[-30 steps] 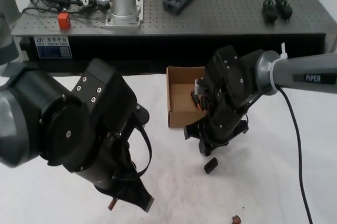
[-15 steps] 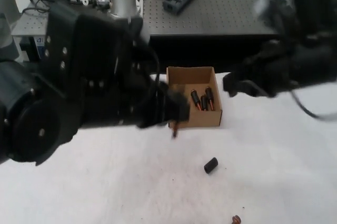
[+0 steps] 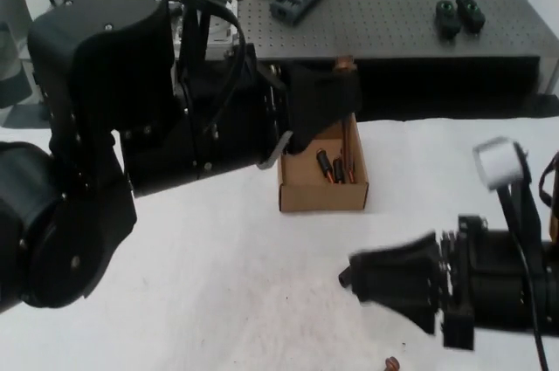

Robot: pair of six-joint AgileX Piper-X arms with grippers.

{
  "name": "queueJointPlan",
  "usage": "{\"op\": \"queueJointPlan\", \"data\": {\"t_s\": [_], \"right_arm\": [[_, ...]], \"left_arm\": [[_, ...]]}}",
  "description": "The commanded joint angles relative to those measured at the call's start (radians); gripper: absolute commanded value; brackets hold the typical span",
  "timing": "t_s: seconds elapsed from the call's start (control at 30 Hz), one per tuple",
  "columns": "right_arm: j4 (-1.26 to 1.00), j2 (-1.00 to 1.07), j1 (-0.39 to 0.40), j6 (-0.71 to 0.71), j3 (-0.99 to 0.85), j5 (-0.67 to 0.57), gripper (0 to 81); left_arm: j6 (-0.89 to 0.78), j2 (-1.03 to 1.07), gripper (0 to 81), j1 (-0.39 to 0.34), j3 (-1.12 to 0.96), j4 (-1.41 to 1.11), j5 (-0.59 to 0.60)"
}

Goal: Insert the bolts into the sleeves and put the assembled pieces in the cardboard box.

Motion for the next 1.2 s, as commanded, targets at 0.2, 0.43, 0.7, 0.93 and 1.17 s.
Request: {"op": "queueJointPlan", "data": {"t_s": [0.2, 0.43, 0.7, 0.93, 1.17], "right_arm": [[-0.25, 0.033, 0.008, 0.075, -0.006, 0.087, 1.5], [-0.26, 0.068, 0.008, 0.092, -0.02, 0.012, 1.5], [-0.345, 0.064, 0.008, 0.096, -0.02, 0.032, 1.5], [-0.349, 0.064, 0.008, 0.096, -0.028, 0.034, 1.5], [-0.405, 0.064, 0.008, 0.093, -0.028, 0.08, 1.5]], "left_arm": [[-0.02, -0.002, 0.7, 0.002, -0.003, -0.026, 0.041], [-0.02, -0.002, 0.7, 0.002, -0.003, -0.026, 0.053], [-0.016, -0.002, 0.7, 0.002, -0.003, -0.026, 0.053], [-0.013, -0.002, 0.7, 0.002, -0.003, -0.026, -0.001], [-0.013, -0.002, 0.7, 0.002, -0.003, -0.026, 0.055]]}}
